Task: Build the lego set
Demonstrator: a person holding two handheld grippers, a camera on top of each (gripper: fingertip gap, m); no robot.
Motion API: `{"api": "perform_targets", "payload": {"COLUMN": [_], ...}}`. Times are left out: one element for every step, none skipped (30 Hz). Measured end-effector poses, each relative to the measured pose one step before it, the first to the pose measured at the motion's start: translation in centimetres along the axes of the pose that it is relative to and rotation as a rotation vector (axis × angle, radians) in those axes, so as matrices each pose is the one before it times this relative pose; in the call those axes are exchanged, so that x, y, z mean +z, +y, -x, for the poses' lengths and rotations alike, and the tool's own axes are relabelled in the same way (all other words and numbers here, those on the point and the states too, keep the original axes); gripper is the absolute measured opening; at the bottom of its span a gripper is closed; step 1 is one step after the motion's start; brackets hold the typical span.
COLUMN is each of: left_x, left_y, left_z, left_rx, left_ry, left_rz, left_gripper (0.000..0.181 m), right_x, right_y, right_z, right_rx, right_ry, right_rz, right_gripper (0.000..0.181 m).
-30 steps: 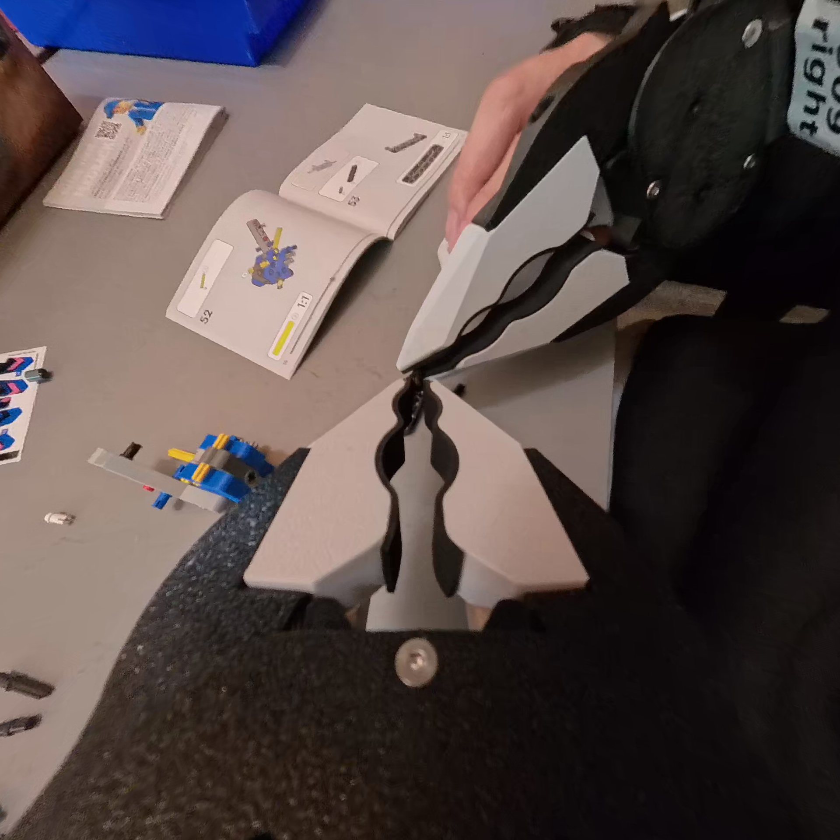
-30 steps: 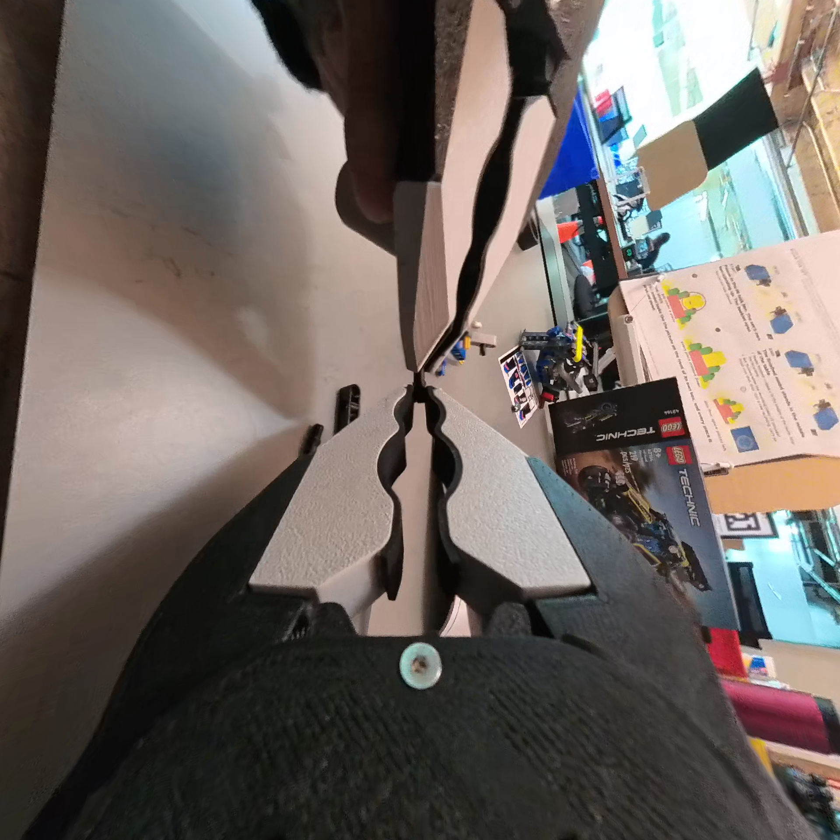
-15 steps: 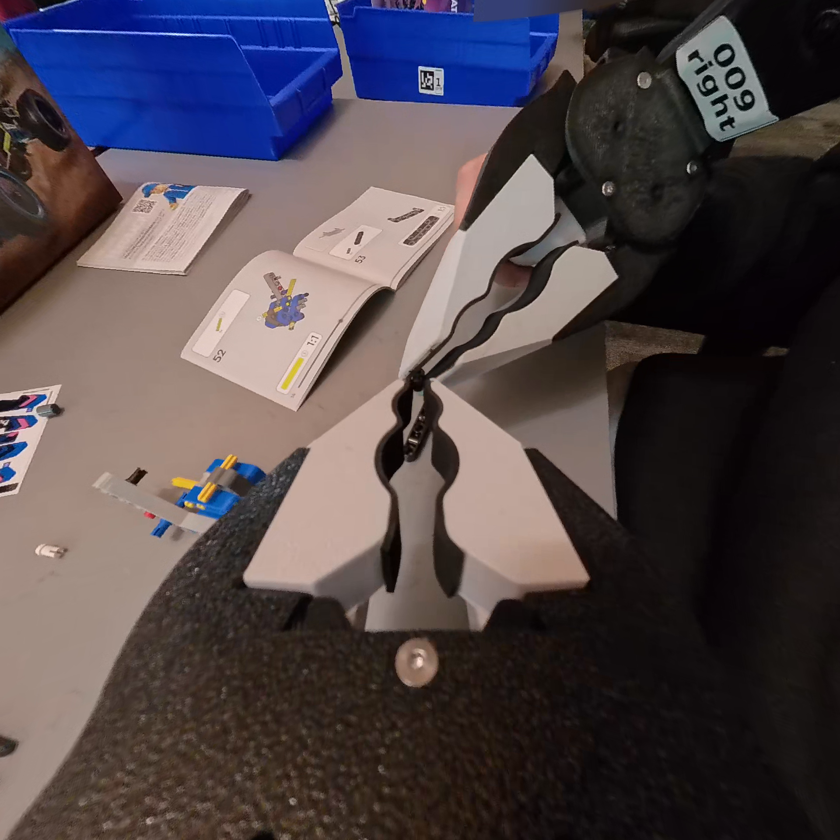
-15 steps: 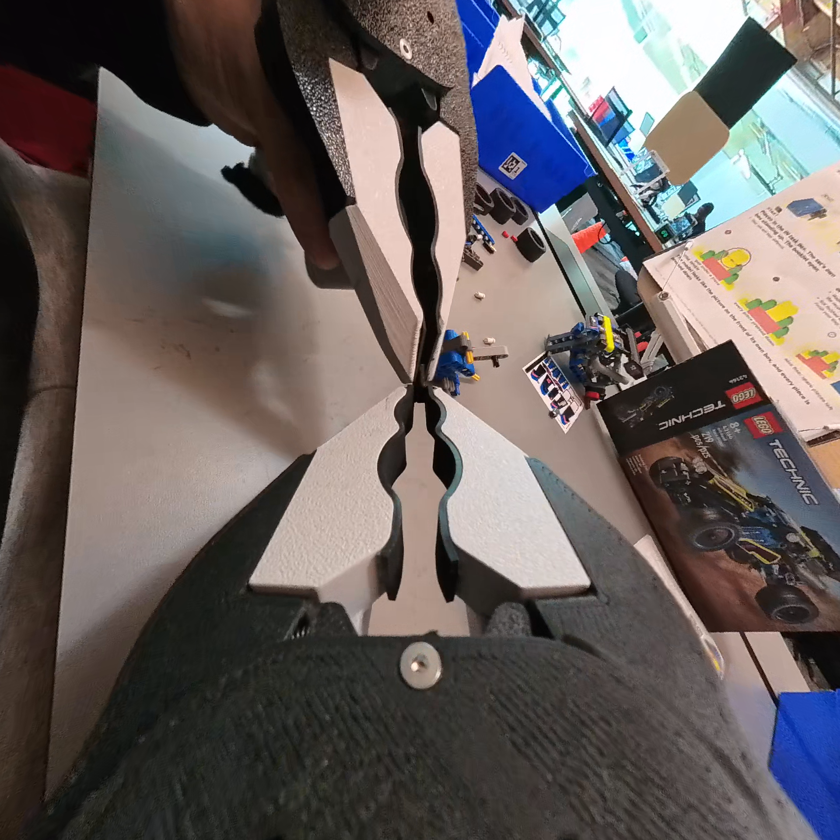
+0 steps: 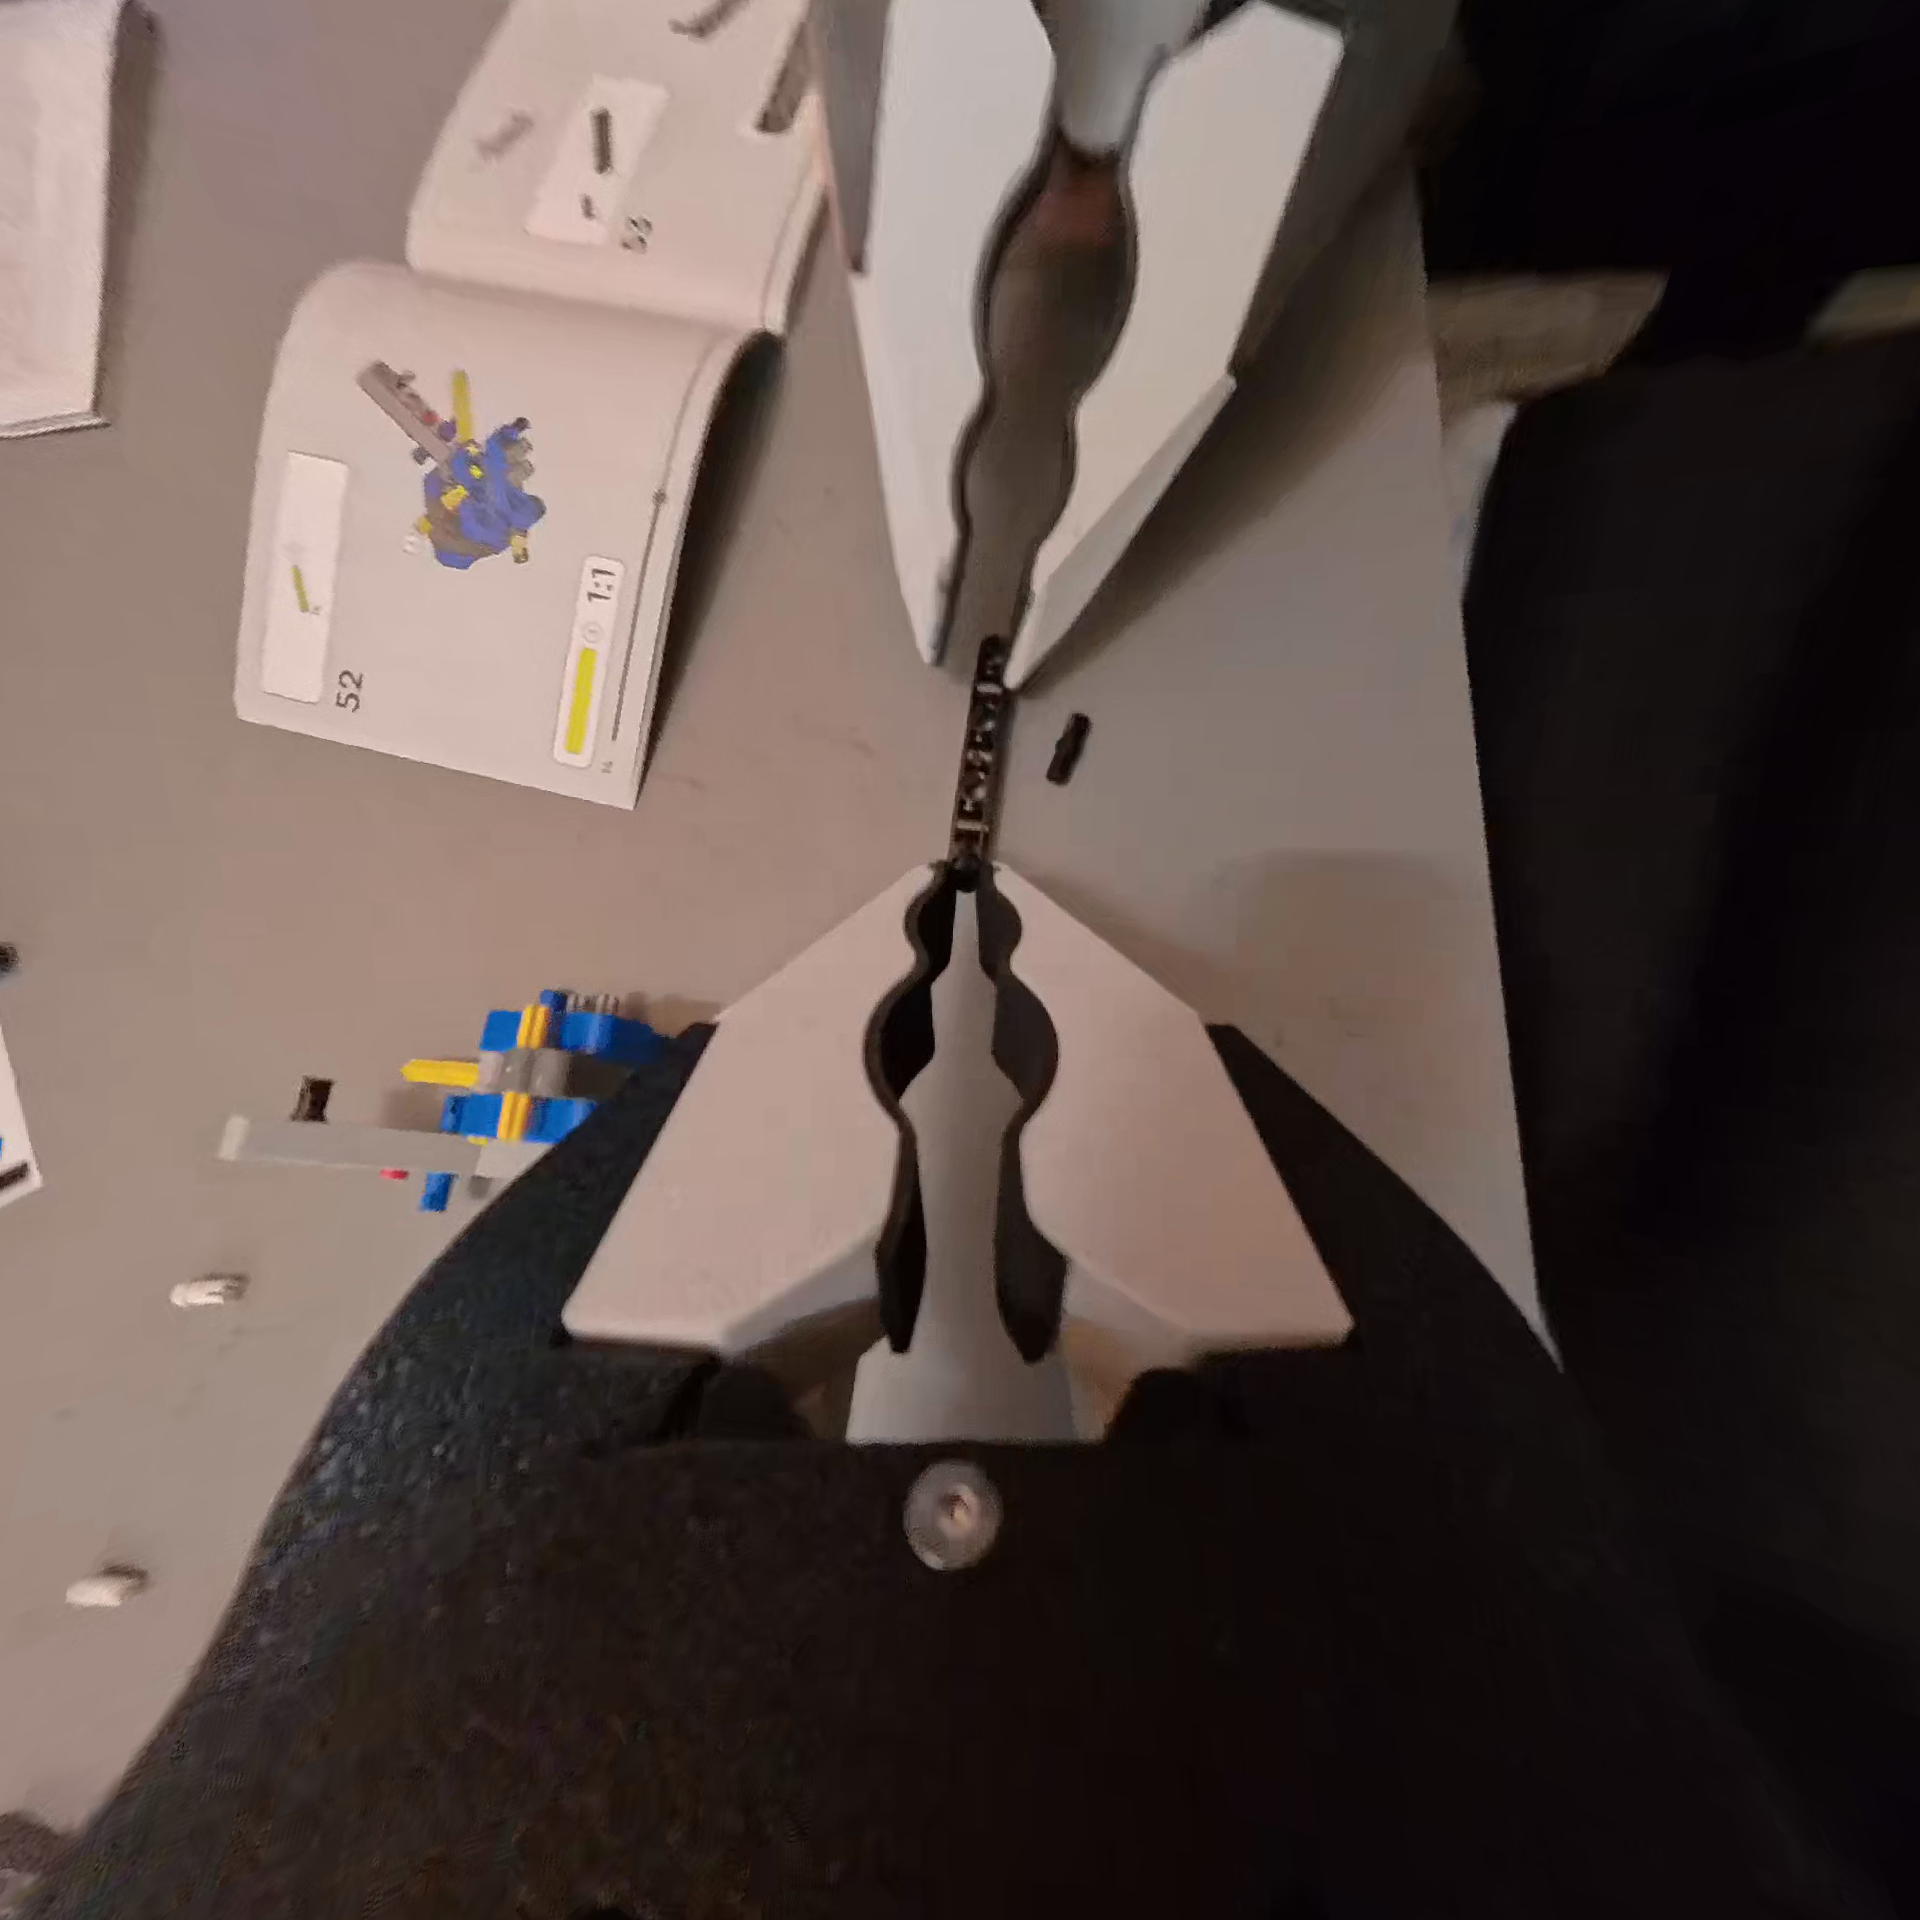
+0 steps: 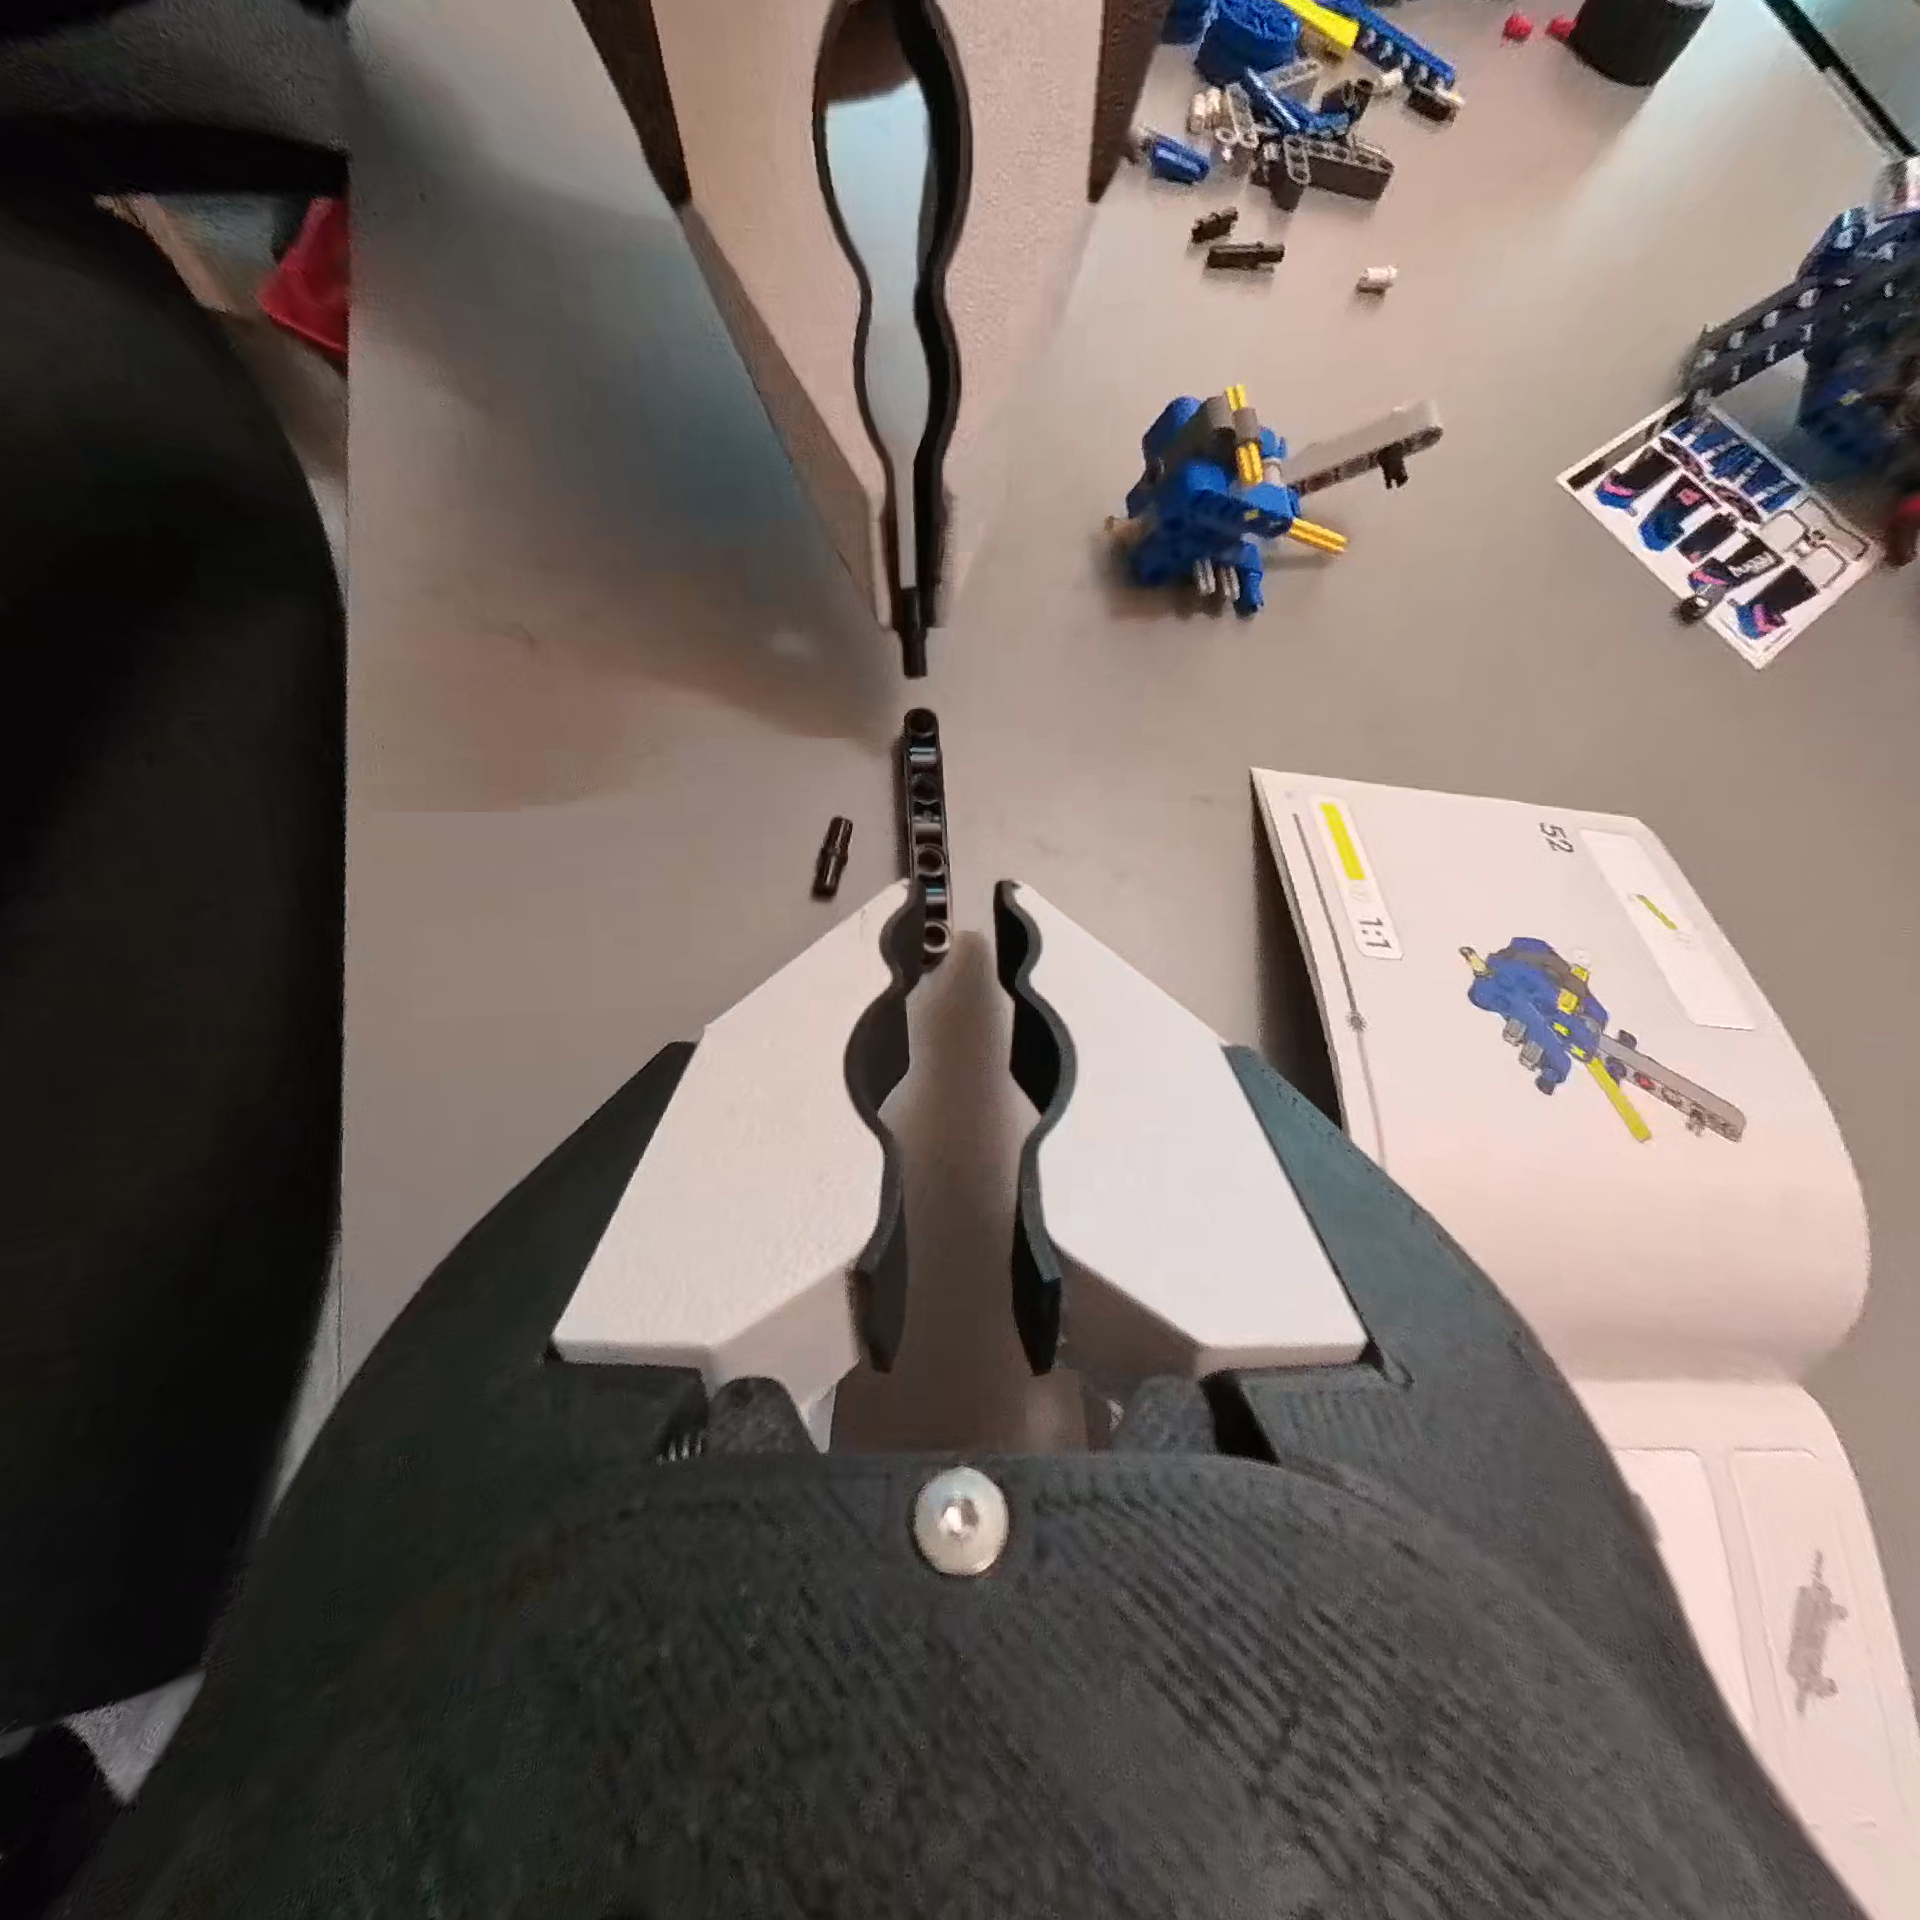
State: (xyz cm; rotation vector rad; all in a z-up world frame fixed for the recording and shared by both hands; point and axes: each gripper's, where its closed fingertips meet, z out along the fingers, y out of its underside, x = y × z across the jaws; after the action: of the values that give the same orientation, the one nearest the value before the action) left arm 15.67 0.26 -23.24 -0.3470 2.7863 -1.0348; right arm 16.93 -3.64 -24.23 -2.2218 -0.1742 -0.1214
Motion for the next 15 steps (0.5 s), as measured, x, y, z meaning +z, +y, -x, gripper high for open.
{"api": "perform_targets", "payload": {"left_x": [0.043,0.031,0.028,0.029,0.019,0.017,0.033,0.046,0.064,0.094,0.11,0.123,0.132,0.129,0.13], "left_y": [0.118,0.011,-0.054,-0.056,-0.016,0.019,0.037,0.02,0.016,0.031,0.045,0.066,0.032,0.027,0.065], "left_z": [-0.089,-0.004,0.033,0.014,0.084,0.173,0.146,0.118,0.09,-0.002,-0.077,-0.074,-0.145,-0.182,-0.075], "left_rx": [0.0315,0.0269,0.0209,0.017,0.0165,0.0155,0.0138,0.0115,0.0116,0.0127,0.0133,0.0139,0.0135,0.0113,0.009], "left_ry": [0.016,0.011,0.0112,0.0146,0.0109,0.0059,0.0073,0.0078,0.007,0.0104,0.0104,0.0064,0.0094,0.0107,0.0027], "left_rz": [0.0343,0.0267,0.0204,0.0174,0.0173,0.018,0.0163,0.0134,0.013,0.0144,0.0169,0.0183,0.0163,0.015,0.0162], "left_gripper": [0.001,0.001,0.001,0.001,0.001,0.001,0.001,0.001,0.001,0.001,0.001,0.001,0.001,0.001,0.001], "right_x": [-0.147,-0.091,0.016,0.126,0.229,0.264,0.187,0.094,0.124,0.087,0.055,0.04,0.011,0.011,0.01], "right_y": [0.072,0.015,0.016,0.047,0.119,0.249,0.044,-0.095,0.033,-0.032,-0.036,-0.007,0.004,0.003,0.003], "right_z": [0.153,0.14,0.062,0.127,0.025,-0.037,0.09,0.07,-0.039,0.048,0.008,0.005,0.009,0.011,0.003], "right_rx": [-0.0066,-0.0016,-0.0013,-0.0051,-0.0043,-0.0054,-0.0077,-0.0067,-0.0034,-0.0017,-0.0024,0.0028,0.0035,0.0035,0.0032], "right_ry": [-0.0102,-0.0116,-0.0074,-0.0116,-0.0043,-0.0001,-0.0085,-0.0067,-0.0013,-0.006,-0.0023,-0.003,-0.0033,-0.0034,-0.003], "right_rz": [0.0053,0.0007,-0.0019,-0.0008,0.0051,0.0153,0.0075,-0.0013,0.0049,0.0014,-0.0004,0.0004,0.0003,0.0002,0.0003], "right_gripper": [0.012,0.015,0.018,0.021,0.022,0.022,0.017,0.015,0.009,0.007,0.006,0.006,0.006,0.006,0.006]}}
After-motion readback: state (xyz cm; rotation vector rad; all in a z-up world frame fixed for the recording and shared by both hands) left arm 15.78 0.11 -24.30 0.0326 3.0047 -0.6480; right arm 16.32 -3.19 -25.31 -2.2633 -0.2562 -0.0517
